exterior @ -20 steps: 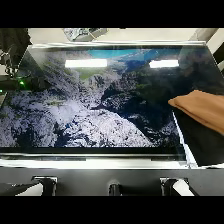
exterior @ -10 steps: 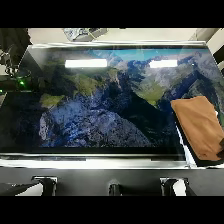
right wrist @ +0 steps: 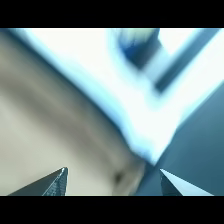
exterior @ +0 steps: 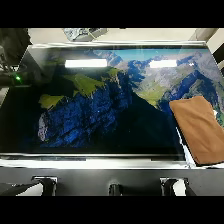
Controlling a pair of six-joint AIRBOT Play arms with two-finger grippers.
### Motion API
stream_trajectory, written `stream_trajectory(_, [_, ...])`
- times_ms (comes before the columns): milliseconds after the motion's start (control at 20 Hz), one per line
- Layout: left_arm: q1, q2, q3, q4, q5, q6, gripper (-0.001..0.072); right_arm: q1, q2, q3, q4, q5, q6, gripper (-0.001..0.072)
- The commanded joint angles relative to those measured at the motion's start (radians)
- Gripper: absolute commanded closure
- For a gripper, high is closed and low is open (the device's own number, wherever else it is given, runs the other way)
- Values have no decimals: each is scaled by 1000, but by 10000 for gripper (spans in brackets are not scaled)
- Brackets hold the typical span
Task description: Fold the shirts.
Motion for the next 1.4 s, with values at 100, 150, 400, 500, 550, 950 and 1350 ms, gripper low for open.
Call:
stream_trajectory(100, [-67, -13, 245, 374, 131, -233, 682, 126, -75, 386, 203, -436, -198, 60])
stream_trajectory(150, [-98, -27, 270, 509, 138, -302, 681, 224, -105, 416, 204, -411, -231, 60])
stream_trajectory(400, [-183, -161, 260, 672, -292, -414, 91, 838, -347, 416, 190, -75, -189, 57])
stream_trajectory(500, [-185, -154, 144, 672, -401, -404, 80, 982, -483, 416, 214, 52, -175, 51])
stream_trajectory(550, [-186, -113, 60, 672, -375, -414, 89, 1020, -532, 416, 229, 99, -175, 50])
stream_trajectory(950, [-187, 0, -151, 672, -251, -465, 99, 1121, -664, 416, 208, 119, -131, 48])
stream_trajectory(1350, [-187, -1, -152, 672, -250, -465, 99, 1121, -664, 416, 203, 116, -131, 48])
